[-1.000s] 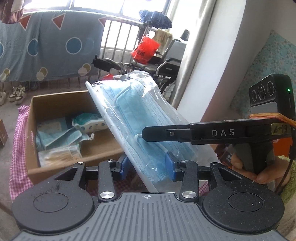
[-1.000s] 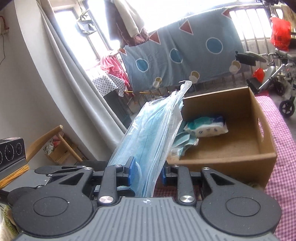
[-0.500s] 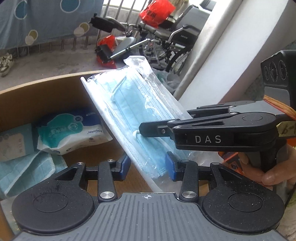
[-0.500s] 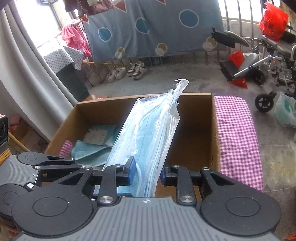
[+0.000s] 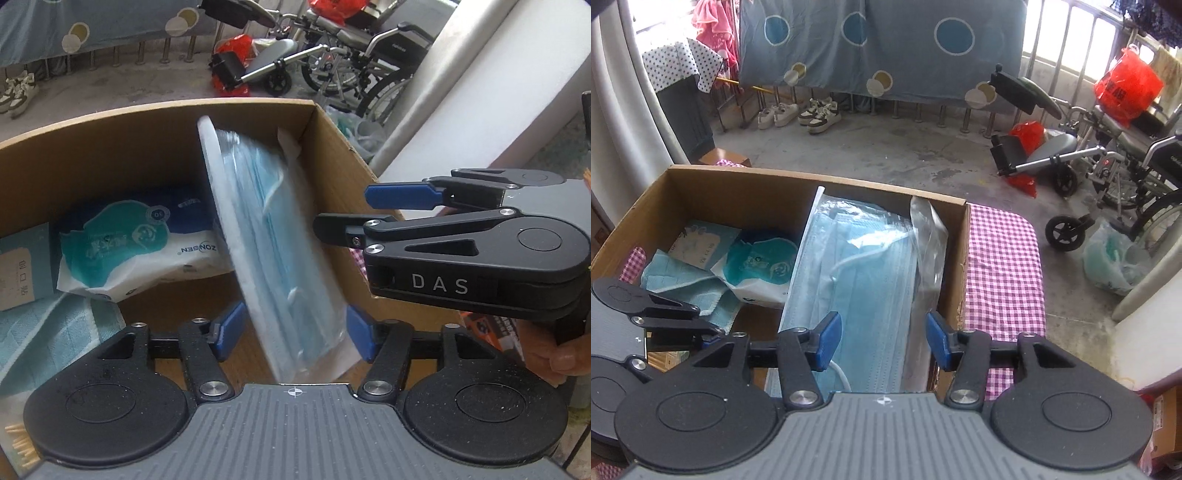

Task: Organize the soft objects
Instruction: 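Lower the face-mask packet into the box and open the right gripper, then move the right gripper back out of the box toward the pink plush toy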

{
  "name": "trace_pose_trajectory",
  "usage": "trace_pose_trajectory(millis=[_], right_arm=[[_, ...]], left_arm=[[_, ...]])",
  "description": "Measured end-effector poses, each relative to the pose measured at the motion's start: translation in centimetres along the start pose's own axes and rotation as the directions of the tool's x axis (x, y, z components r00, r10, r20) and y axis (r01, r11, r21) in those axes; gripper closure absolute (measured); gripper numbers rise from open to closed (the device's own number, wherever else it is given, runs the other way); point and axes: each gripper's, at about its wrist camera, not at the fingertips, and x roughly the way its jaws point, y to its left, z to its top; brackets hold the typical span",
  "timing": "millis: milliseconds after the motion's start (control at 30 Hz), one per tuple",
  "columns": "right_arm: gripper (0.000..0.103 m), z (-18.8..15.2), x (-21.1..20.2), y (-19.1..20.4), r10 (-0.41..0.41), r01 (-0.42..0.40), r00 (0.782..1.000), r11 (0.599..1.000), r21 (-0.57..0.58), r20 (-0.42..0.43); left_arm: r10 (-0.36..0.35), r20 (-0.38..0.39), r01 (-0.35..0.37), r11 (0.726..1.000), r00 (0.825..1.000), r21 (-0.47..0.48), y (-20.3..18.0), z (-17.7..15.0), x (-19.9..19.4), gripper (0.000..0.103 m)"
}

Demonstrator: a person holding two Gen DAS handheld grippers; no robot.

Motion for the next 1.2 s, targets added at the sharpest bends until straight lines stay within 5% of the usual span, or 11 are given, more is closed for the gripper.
trace_pose_trajectory(millis=[300, 433, 567, 800, 1200], right_arm=[[0.050, 0.9, -3.1, 1.1, -0.048, 0.052, 0.997, 0.997, -0.051, 0.064], [0.053, 1.5, -4.6, 2.9, -0.041, 0.051, 0.995, 0.993, -0.110, 0.089], [0.059, 1.6, -3.5, 5.0, 0.032, -0.028, 0.999, 0.988, -0.151, 0.024], [0.063, 0.7, 3.2, 7.9, 0.150, -0.178, 0.966, 0.976, -0.125, -0.212], [0.063, -0.6, 9.0, 7.5, 0.117, -0.144, 0.919, 0.989, -0.046, -0.376]], left_arm=[[0.008, 0.149, 0.000, 0.999, 0.989, -0.054, 1.1, -1.3, -7.5, 0.022], [0.020, 0.278, 0.011, 0.994, 0.960, -0.109, 2.4, -3.8, -13.5, 0.004], [0.038, 0.343, 0.006, 0.992, 0.939, -0.125, 2.9, -7.4, -18.1, 0.001], [0.036, 0.345, 0.012, 0.990, 0.938, -0.138, 3.2, -14.7, -20.6, 0.001], [0.070, 0.284, -0.020, 0.985, 0.956, -0.174, 4.9, -22.6, -19.4, 0.001]])
